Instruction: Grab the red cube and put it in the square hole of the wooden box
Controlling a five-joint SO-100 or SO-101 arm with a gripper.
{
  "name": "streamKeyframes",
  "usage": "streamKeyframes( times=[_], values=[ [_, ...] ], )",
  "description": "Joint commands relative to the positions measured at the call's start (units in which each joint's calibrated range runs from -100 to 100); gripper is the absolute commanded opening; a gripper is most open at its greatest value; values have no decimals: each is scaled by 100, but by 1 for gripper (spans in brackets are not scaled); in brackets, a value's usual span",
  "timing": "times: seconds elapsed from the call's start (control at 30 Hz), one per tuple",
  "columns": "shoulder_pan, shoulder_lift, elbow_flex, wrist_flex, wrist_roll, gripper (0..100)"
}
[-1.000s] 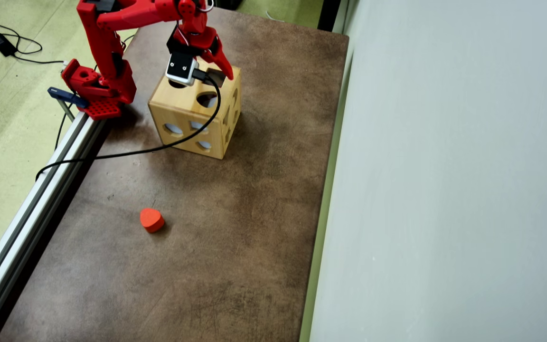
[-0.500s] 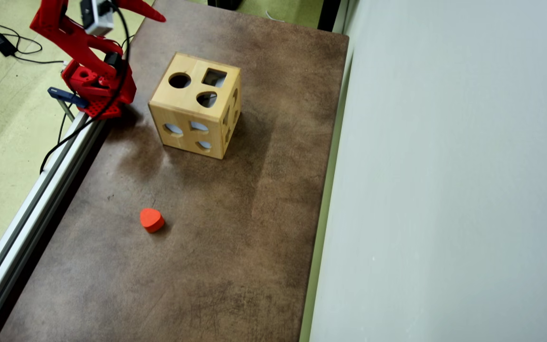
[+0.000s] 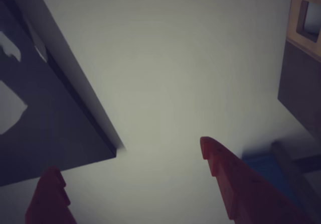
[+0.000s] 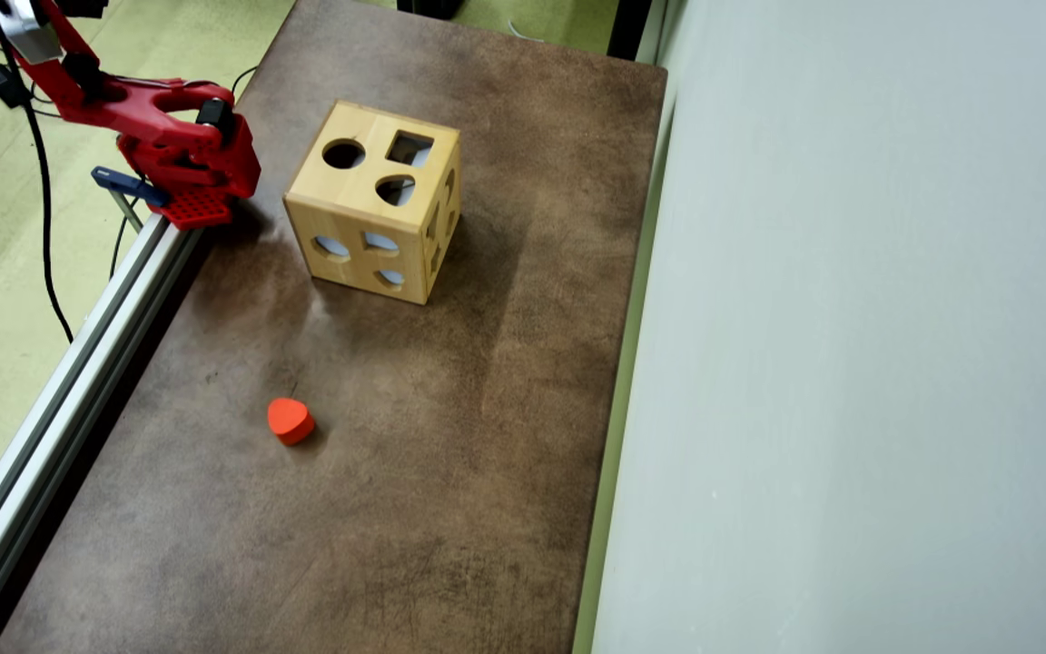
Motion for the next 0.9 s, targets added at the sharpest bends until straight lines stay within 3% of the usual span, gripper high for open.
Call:
streamKeyframes(
  times=[0.0,0.13,0.4,0.87],
  values=[
    [50,-166,212,-15,54,41],
    [288,-556,766,-23,59,41],
    [1677,-1253,1392,-40,59,41],
    [1714,-1414,2761,9,669,41]
  ],
)
